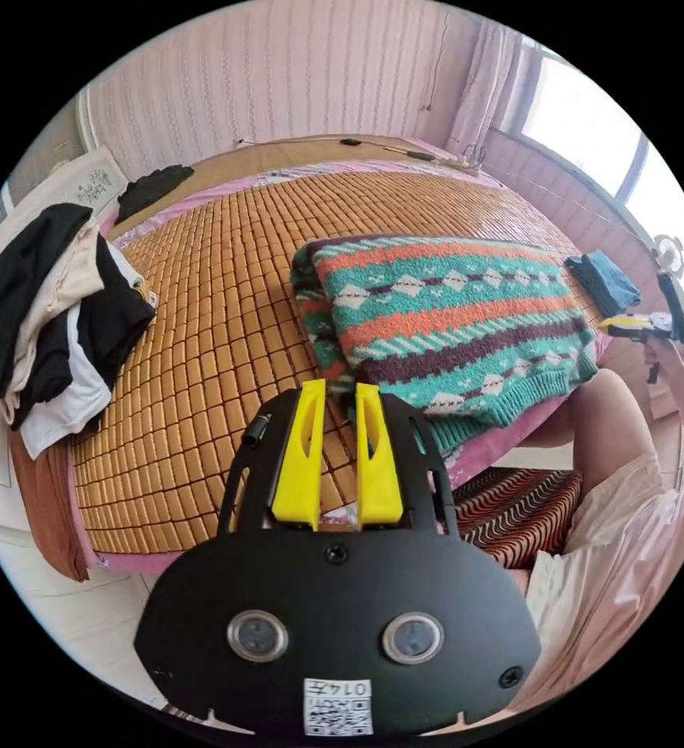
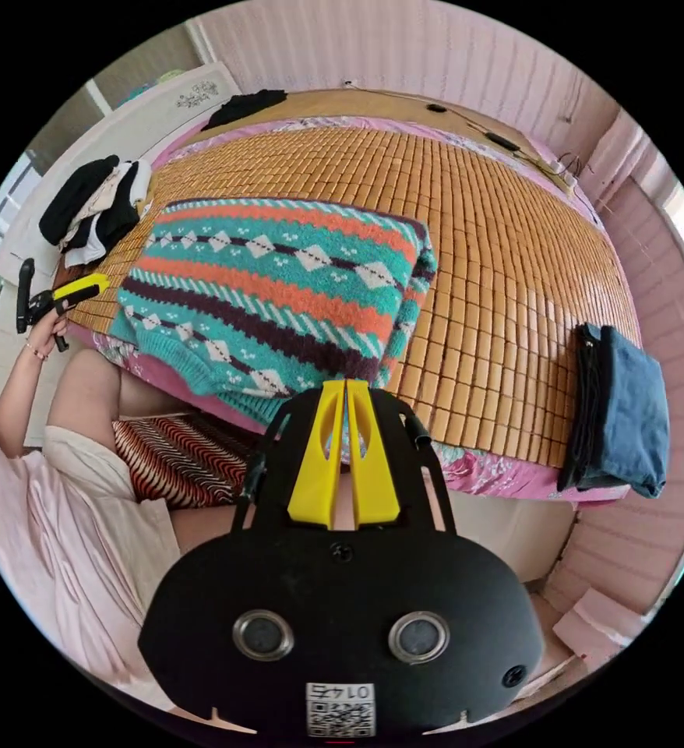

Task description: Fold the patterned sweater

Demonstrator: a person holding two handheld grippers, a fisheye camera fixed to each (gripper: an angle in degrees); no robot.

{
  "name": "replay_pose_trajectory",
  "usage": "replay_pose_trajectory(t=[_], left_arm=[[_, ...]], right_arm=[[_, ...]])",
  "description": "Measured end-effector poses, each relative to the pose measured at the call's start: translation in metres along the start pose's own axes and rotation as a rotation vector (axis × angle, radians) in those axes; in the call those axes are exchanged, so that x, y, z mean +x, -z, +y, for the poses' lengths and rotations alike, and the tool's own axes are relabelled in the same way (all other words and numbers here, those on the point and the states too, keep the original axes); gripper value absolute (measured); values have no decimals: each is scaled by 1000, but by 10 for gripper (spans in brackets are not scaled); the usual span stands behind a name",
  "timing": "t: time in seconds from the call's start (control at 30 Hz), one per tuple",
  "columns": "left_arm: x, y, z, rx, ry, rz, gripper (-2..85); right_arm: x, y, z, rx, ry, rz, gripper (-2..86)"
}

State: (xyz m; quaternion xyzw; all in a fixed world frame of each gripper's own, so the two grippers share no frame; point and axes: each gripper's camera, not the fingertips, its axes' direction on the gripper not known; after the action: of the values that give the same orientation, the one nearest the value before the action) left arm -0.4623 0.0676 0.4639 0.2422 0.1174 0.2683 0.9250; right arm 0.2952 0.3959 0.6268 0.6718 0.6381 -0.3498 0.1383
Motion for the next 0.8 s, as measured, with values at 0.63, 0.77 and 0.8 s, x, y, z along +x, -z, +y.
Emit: replay_pose_trajectory(t=[0.63, 0.77, 0.8], left_arm=[[291, -108, 17, -16, -543, 215, -10], [310, -111, 27, -6, -574, 189, -10], [317, -112, 30, 0, -592, 175, -10]], right_arm=[[-191, -151, -314, -607, 658, 128, -10], [-192, -162, -325, -687, 695, 111, -9], [-189, -163, -327, -698, 693, 91, -10]])
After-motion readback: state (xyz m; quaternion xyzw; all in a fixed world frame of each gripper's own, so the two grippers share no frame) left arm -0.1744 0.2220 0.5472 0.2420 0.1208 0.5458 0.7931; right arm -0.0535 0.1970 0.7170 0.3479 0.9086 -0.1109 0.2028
